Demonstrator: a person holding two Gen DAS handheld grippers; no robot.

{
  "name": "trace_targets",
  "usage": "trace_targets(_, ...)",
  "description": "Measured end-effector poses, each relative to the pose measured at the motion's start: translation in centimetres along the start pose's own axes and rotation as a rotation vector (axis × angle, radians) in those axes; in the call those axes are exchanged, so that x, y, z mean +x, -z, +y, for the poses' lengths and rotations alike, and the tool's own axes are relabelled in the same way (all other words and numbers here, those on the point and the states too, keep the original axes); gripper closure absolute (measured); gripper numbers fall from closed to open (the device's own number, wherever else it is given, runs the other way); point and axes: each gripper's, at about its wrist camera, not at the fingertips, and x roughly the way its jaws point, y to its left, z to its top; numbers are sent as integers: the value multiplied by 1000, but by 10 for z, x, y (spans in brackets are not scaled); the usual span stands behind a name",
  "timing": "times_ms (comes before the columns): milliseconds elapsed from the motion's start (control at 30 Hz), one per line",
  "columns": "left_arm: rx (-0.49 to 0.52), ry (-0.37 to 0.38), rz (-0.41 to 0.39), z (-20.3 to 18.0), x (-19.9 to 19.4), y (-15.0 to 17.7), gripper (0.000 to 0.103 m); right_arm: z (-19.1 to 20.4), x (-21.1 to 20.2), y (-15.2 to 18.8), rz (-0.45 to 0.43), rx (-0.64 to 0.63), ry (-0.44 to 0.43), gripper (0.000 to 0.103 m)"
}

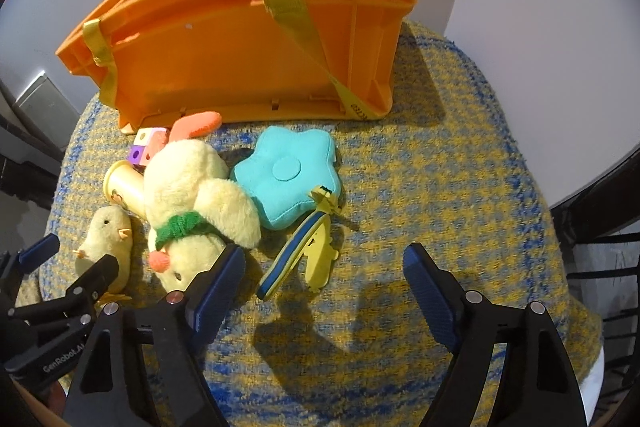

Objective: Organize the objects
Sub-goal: 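Grasp the plush chick with the left tool while the right tool grasps the yellow-blue teether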

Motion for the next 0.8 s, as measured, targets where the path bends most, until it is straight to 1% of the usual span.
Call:
trace_targets(33, 4, 2, 5, 0, 2, 1, 20, 0, 3, 1, 6, 3, 0, 26)
trace_targets(67, 10, 7, 15, -1, 5, 1, 22, -2, 7, 0, 13, 5, -2, 28)
trace_targets(133, 12, 9, 25, -2, 9, 3, 26, -2, 12, 2, 27, 10, -6, 34)
trace_targets(167, 13, 13, 29, -2, 11, 4, 28, -2, 15, 2, 33, 10, -8, 37)
trace_targets(200, 16, 17, 36, -2, 13, 5, 33, -2, 18, 3, 43, 10, -11, 42)
trace_targets(233, 19, 25, 45, -2, 16, 6, 35, -2, 20, 4, 48, 11, -16, 49)
trace_targets(267, 21, 30, 51, -2, 18, 7, 38, -2, 22, 4, 54, 10, -19, 53)
trace_targets(333, 28, 32, 51, -3, 19, 8, 40, -2, 25, 5, 68, 9, -28, 74)
trace_targets(367, 35, 29, 45, -4, 19, 8, 40, -2, 26, 5, 74, 7, -34, 79)
trace_targets(400, 40, 28, 43, -4, 18, 9, 40, -2, 28, 6, 79, 5, -43, 87)
trace_targets(533, 51, 29, 40, -3, 17, 10, 41, 0, 27, 7, 79, -5, -48, 94)
trace_targets(800, 37, 14, 18, 6, 3, 11, 41, -3, 13, 7, 48, -10, -48, 95)
